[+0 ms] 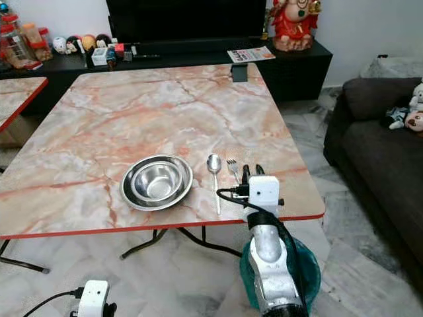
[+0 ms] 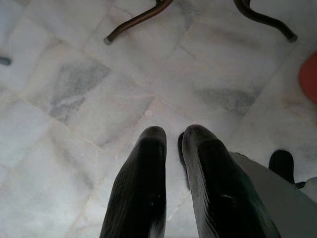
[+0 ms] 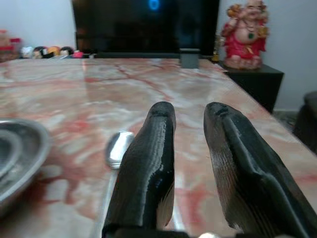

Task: Setting the table

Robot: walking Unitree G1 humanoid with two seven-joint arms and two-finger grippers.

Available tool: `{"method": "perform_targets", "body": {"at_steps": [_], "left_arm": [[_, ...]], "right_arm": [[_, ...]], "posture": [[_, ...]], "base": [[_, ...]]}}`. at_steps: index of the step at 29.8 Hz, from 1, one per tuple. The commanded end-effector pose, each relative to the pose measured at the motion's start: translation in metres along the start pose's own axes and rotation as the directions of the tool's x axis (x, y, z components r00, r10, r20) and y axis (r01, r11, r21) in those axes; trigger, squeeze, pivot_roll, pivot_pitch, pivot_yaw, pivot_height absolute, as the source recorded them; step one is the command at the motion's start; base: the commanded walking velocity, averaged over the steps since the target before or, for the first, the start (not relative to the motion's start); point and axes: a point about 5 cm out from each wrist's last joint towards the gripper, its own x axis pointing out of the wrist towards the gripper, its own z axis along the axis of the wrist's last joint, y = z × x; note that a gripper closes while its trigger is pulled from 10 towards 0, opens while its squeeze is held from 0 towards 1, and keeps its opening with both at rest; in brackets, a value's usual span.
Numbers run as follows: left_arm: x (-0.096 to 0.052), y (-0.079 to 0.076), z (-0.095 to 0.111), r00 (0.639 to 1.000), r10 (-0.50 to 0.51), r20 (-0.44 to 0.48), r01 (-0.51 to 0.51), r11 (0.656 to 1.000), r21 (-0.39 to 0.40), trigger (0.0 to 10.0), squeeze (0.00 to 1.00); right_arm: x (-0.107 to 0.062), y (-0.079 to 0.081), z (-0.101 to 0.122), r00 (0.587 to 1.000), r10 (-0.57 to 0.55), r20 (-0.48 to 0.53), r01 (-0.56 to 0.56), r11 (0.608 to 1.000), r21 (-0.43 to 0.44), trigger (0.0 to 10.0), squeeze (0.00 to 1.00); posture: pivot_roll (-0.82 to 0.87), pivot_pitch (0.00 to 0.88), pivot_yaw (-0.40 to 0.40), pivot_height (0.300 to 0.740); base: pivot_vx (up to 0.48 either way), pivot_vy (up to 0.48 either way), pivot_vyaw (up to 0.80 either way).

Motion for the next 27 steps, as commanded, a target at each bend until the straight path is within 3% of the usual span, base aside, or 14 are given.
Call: {"method": "perform_targets", "body": {"at_steps": [1, 27], "left_arm": [[-0.001, 0.006, -0.002, 1.000, 0.020, -0.013, -0.020, 1.000, 0.001, 10.0, 0.00], [-0.002, 0.010, -0.004, 0.999, 0.031, -0.018, -0.031, 1.000, 0.000, 10.0, 0.00]], "right_arm": [[0.001, 0.008, -0.001, 1.000, 0.030, 0.000, -0.030, 0.999, 0.015, 10.0, 0.00], [0.003, 0.020, 0.002, 0.998, 0.062, 0.012, -0.063, 0.997, 0.039, 10.0, 0.00]], "posture": [[-0.01, 0.000, 0.032, 0.740], [0.01, 0.000, 0.035, 0.740]], "base": [[0.000, 0.480, 0.00], [0.000, 0.349, 0.00]]}}
